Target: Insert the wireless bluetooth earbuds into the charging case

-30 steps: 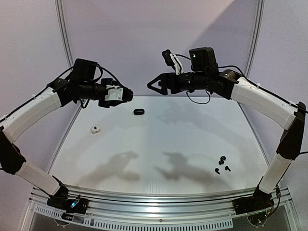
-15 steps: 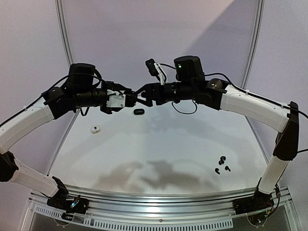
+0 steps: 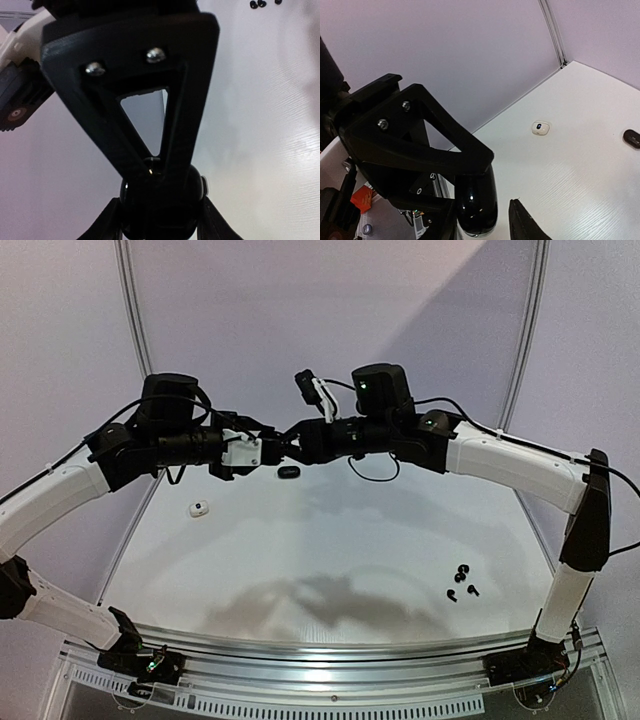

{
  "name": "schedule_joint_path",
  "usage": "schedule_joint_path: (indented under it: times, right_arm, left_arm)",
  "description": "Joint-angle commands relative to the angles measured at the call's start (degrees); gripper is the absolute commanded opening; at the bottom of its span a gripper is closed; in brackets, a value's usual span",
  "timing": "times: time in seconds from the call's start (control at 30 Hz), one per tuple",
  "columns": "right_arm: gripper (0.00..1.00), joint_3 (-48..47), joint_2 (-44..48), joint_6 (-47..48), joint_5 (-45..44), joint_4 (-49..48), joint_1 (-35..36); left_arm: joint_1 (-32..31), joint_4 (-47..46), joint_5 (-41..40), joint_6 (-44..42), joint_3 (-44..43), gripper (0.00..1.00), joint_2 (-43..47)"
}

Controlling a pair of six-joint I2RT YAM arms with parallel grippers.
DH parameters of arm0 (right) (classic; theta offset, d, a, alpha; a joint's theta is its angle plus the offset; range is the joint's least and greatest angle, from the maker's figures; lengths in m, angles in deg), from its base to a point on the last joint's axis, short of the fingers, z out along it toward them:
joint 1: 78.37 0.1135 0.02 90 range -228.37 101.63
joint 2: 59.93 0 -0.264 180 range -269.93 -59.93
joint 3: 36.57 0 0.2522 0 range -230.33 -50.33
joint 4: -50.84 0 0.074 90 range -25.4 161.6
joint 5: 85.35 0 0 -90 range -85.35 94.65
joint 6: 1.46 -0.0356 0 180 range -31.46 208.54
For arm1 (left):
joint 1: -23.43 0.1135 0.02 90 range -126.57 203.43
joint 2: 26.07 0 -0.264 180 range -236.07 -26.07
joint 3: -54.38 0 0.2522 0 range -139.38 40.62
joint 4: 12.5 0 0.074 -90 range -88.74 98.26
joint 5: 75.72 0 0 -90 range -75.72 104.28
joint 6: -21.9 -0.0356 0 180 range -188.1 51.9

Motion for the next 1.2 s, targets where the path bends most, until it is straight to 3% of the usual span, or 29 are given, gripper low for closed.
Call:
schedule_joint_path:
  times: [0.0,0.07,0.23,0.27,0.33,0.37,0.5,0.67,0.77,0.83,0.97,1.1,1.17]
  right_arm:
    - [0.29,-0.96,-1.77,-0.01,1.61,-0.39,0.53]
    - [0.15,-1.21,-1.92,0.12,2.10,-0.88,0.56]
    - [0.02,-1.30,-1.58,0.83,2.87,-0.86,0.53]
    - [0.00,-1.23,-1.41,1.27,2.92,-0.68,0.48]
    - [0.00,-0.90,-0.83,2.32,2.78,-0.31,0.51]
    - [0.00,-0.54,-0.43,2.88,2.81,-0.26,0.51]
    - [0.00,1.26,2.93,8.78,3.50,0.91,0.44]
    - [0.00,7.07,11.04,16.32,7.02,-3.07,0.51]
    - [0.00,11.00,15.07,16.95,9.41,-8.96,0.72]
    - [0.00,10.51,15.97,17.57,7.69,-9.19,2.07]
    - [0.00,7.84,15.47,21.61,7.86,-9.73,4.36]
    - [0.00,5.58,13.28,20.87,8.73,-9.37,4.70]
    - [0.00,4.63,12.70,21.04,8.57,-8.95,5.22]
  left_arm:
    - [-1.09,0.27,-0.60,0.91,0.61,0.00,0.10]
    - [-1.17,0.30,-0.62,1.13,0.66,0.00,0.09]
    - [-1.18,1.02,-0.04,2.54,0.69,0.03,0.32]
    - [-1.18,1.10,0.25,3.30,0.70,0.17,0.53]
    - [-1.18,1.48,1.50,6.32,0.26,0.80,0.97]
    - [-1.13,2.08,2.21,8.43,-0.19,0.97,1.15]
    - [0.85,7.36,7.56,21.21,-4.69,0.99,1.05]
    - [7.85,12.81,30.27,42.83,-6.92,0.99,3.78]
    - [8.93,8.50,44.45,53.67,-3.19,0.87,7.15]
    - [9.66,1.82,49.77,64.29,0.51,0.79,8.67]
    - [10.57,-11.93,51.92,75.75,6.12,0.75,10.03]
    - [10.60,-17.80,52.47,77.51,7.77,0.74,9.95]
    - [10.58,-20.74,52.55,79.10,8.78,0.69,9.93]
